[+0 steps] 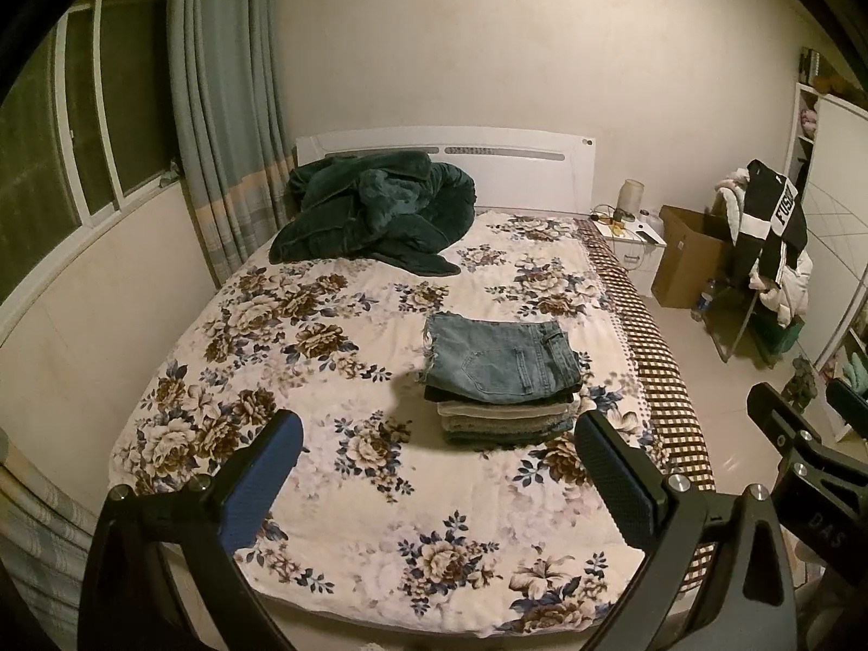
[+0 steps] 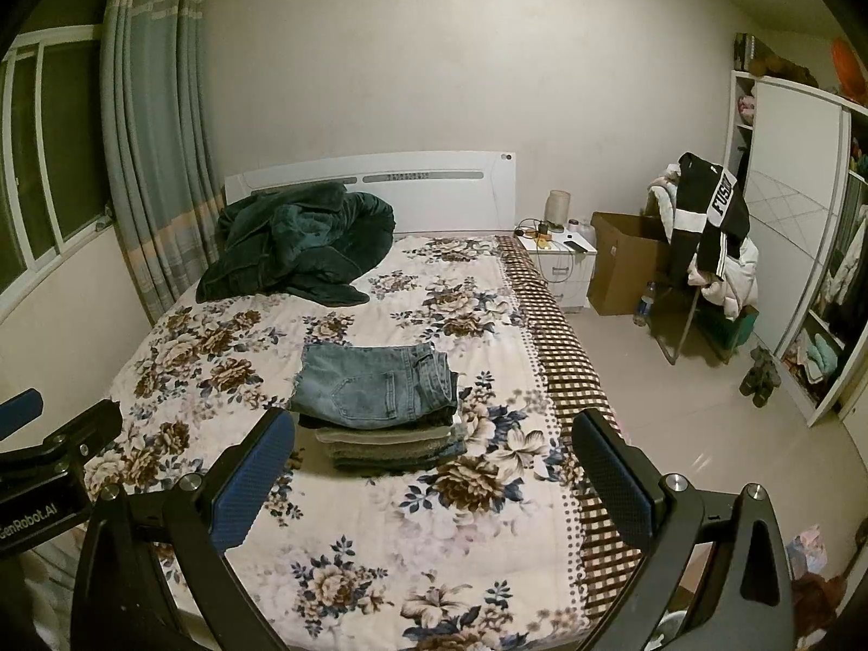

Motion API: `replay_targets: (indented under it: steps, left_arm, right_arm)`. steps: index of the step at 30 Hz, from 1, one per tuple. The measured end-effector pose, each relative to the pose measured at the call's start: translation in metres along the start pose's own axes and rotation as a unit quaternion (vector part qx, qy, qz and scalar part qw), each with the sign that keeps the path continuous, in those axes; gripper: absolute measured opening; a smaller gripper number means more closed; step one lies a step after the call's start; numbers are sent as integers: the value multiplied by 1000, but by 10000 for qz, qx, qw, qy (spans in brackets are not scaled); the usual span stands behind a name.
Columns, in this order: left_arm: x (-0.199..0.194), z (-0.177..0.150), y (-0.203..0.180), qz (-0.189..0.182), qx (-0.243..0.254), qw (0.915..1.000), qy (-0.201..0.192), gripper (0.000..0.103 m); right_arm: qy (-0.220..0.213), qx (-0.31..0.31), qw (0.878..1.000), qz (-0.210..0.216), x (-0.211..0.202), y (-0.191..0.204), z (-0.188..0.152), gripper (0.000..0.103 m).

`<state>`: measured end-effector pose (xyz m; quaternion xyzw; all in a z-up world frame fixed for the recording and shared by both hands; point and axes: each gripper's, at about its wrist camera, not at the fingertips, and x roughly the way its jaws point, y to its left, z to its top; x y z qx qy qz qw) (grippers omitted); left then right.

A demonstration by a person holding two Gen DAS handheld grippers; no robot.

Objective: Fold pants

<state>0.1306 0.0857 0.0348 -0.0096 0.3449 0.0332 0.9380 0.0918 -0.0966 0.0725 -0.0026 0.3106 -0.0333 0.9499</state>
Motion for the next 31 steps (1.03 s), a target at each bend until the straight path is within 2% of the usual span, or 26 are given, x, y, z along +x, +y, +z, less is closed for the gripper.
replay_targets:
  steps: [31]
  left_arm:
    - [-4,6,2,39,-14,10000,-64,102]
  right_arm:
    - [24,49,10000,40,-5,6,0,103]
